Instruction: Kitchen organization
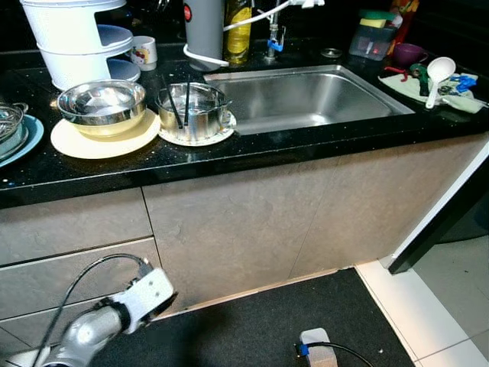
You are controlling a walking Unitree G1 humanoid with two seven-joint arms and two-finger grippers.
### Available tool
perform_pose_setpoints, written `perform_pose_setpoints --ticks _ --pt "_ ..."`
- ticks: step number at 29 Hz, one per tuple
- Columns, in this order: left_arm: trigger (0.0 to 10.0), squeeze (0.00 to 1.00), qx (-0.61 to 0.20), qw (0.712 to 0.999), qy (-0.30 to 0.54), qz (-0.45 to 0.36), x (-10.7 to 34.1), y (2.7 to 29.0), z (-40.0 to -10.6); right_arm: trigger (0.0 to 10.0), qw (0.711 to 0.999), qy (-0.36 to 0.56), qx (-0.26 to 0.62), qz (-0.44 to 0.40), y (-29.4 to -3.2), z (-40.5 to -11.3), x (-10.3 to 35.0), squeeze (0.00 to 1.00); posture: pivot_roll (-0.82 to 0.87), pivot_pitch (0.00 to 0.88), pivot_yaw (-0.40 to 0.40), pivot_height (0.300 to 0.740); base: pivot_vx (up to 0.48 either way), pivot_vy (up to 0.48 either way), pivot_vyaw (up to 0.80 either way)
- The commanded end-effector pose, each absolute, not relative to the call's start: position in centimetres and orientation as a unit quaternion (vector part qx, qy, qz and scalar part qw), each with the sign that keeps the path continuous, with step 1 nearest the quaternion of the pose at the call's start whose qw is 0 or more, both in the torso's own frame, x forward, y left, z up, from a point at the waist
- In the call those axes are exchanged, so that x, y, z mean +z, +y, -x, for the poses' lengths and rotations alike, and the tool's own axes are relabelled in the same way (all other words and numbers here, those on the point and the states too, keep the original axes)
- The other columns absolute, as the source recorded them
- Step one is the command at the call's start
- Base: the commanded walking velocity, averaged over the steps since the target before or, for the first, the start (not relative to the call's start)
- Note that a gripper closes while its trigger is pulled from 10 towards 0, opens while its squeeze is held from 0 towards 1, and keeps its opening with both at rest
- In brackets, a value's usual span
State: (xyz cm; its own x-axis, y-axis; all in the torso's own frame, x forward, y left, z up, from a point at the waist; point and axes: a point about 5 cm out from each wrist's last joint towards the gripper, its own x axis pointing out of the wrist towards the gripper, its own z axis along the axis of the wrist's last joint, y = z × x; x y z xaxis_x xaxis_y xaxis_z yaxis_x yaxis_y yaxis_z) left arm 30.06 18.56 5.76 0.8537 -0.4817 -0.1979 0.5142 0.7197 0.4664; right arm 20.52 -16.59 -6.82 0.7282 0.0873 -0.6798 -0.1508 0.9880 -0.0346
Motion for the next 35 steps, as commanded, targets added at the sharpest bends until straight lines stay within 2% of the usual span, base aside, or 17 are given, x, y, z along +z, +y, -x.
perform_pose_setpoints --ticks 1,4,8,10,11,13,15,16,19,20,26,27,29,32,35 --pt "10.0 0.00 -0.256 0.937 0.054 -0.230 5.4 16.6 -30.1 10.0 0.926 0.372 0.054 0.035 -16.8 -19.9 -7.2 0.00 -0.06 0.161 -0.022 0.740 0.000 0.000 0.00" --pt "10.0 0.00 -0.257 0.955 0.093 -0.116 4.4 12.2 -30.1 10.0 0.926 0.372 0.052 0.033 -16.7 -19.8 -7.2 0.00 -0.07 0.160 -0.020 0.740 0.000 0.000 0.00" --pt "10.0 0.00 -0.240 0.960 0.131 -0.066 2.9 11.3 -29.8 10.0 0.926 0.372 0.052 0.032 -16.6 -19.8 -7.2 0.00 -0.07 0.159 -0.023 0.740 0.000 0.000 0.00" --pt "10.0 0.00 -0.216 0.951 0.175 -0.135 0.5 11.9 -28.8 10.0 0.927 0.371 0.054 0.032 -16.4 -19.9 -7.2 0.00 -0.07 0.160 -0.024 0.740 0.000 0.000 0.00" --pt "10.0 0.00 -0.216 0.951 0.175 -0.135 0.5 11.9 -28.8 10.0 0.927 0.371 0.054 0.032 -16.4 -19.9 -7.2 0.00 -0.07 0.160 -0.024 0.740 0.000 0.000 0.00" --pt "10.0 0.00 -0.160 0.947 0.229 -0.158 -1.2 13.5 -27.9 10.0 0.927 0.370 0.056 0.032 -16.3 -20.0 -7.1 0.00 -0.06 0.161 -0.028 0.740 0.000 0.000 0.00" --pt "10.0 0.00 -0.095 0.947 0.277 -0.130 -2.1 15.0 -27.3 10.0 0.927 0.370 0.056 0.032 -16.3 -20.1 -7.1 0.00 -0.06 0.161 -0.028 0.740 0.000 0.000 0.00" --pt "10.0 0.00 -0.095 0.947 0.277 -0.130 -2.1 15.0 -27.3 10.0 0.927 0.370 0.056 0.032 -16.3 -20.1 -7.1 0.00 -0.06 0.161 -0.028 0.740 0.000 0.000 0.00" --pt "10.0 0.00 0.034 0.939 0.327 -0.103 -3.9 18.0 -25.1 10.0 0.927 0.370 0.058 0.034 -16.2 -20.1 -7.1 0.00 -0.07 0.162 -0.033 0.740 0.000 0.000 0.00" --pt "10.0 0.00 0.050 0.937 0.326 -0.111 -4.2 18.3 -24.4 10.0 0.927 0.370 0.059 0.034 -16.2 -20.2 -7.1 0.00 -0.07 0.164 -0.032 0.740 0.000 0.000 0.00" --pt "10.0 0.00 -0.033 0.952 0.302 -0.046 -5.2 16.8 -22.5 10.0 0.926 0.370 0.059 0.036 -16.4 -20.1 -7.1 0.00 -0.07 0.166 -0.039 0.740 0.000 0.000 0.00" --pt "10.0 0.00 -0.076 0.955 0.287 -0.008 -5.2 16.6 -21.9 10.0 0.926 0.372 0.059 0.037 -16.5 -20.1 -7.1 0.00 -0.07 0.165 -0.041 0.740 0.000 0.000 0.00" --pt "10.0 0.00 -0.078 0.958 0.275 -0.001 -5.1 16.8 -21.8 10.0 0.925 0.373 0.060 0.039 -16.5 -20.0 -7.2 0.00 -0.07 0.164 -0.043 0.740 0.000 0.000 0.00" --pt "10.0 0.00 -0.034 0.968 0.247 -0.024 -4.7 17.8 -21.8 10.0 0.924 0.375 0.061 0.041 -16.5 -19.9 -7.2 0.00 -0.07 0.163 -0.044 0.740 0.000 0.000 0.00" --pt "10.0 0.00 -0.034 0.967 0.252 -0.025 -4.9 17.9 -21.5 10.0 0.923 0.377 0.063 0.041 -16.4 -19.8 -7.3 0.00 -0.07 0.159 -0.045 0.740 0.000 0.000 0.00"
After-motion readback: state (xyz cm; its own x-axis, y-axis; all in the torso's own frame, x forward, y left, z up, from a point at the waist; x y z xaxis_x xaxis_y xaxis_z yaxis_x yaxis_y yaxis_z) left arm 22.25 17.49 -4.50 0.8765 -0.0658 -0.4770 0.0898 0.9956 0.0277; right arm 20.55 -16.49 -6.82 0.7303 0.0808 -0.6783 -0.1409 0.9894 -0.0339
